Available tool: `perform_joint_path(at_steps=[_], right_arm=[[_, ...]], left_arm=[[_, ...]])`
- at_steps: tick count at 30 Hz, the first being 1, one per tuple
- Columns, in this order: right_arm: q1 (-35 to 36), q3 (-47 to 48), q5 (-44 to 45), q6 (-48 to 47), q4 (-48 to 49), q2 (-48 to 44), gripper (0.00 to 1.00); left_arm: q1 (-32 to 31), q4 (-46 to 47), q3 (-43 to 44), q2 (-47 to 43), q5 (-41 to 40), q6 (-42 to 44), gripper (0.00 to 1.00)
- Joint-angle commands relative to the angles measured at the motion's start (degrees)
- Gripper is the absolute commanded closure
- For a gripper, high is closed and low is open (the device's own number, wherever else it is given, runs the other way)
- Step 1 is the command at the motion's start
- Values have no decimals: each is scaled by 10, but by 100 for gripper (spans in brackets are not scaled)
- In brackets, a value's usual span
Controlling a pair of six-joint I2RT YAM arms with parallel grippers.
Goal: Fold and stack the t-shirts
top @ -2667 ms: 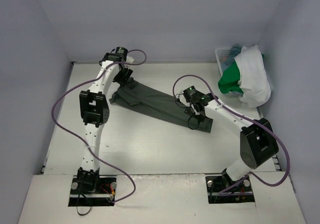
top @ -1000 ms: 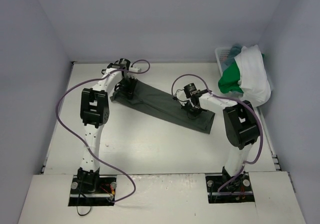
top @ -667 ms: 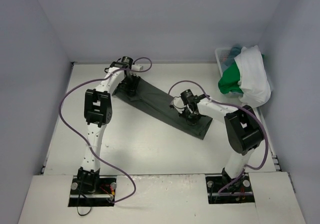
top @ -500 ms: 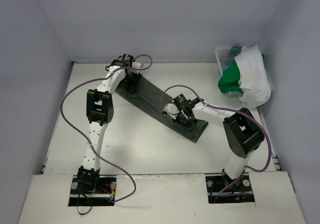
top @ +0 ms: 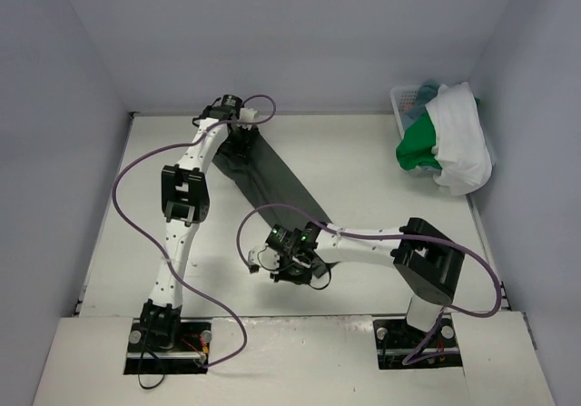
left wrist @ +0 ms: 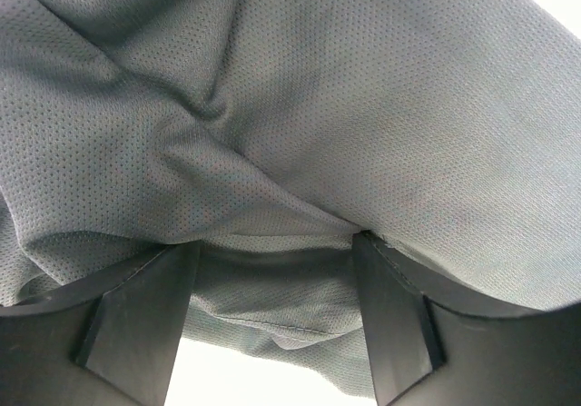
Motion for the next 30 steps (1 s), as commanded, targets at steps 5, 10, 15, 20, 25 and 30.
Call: perform_joint_path(at_steps=[5,10,15,20,25,30], right_arm=[[11,30,23,0,-19,-12,99],[-8,41,53,-17,-19,-54,99],[-102,82,33,-38,-20,-118,99],[-172,106,6,-61,-18,-132,99],[-218,84,1,-76,3,-82,99],[-230,51,-18,-87,37,-41,99]], left_arm=[[-10,-24,-10,8,-5,41,36],[-12,-22,-28,-23,-11,46,36],[-15,-17,-90,-60,-28,58,36],[-20,-8,-135,-72,-65,79,37],[-20,11,-174,-81,-65,79,38],[-20,14,-182,-82,-61,78,39]])
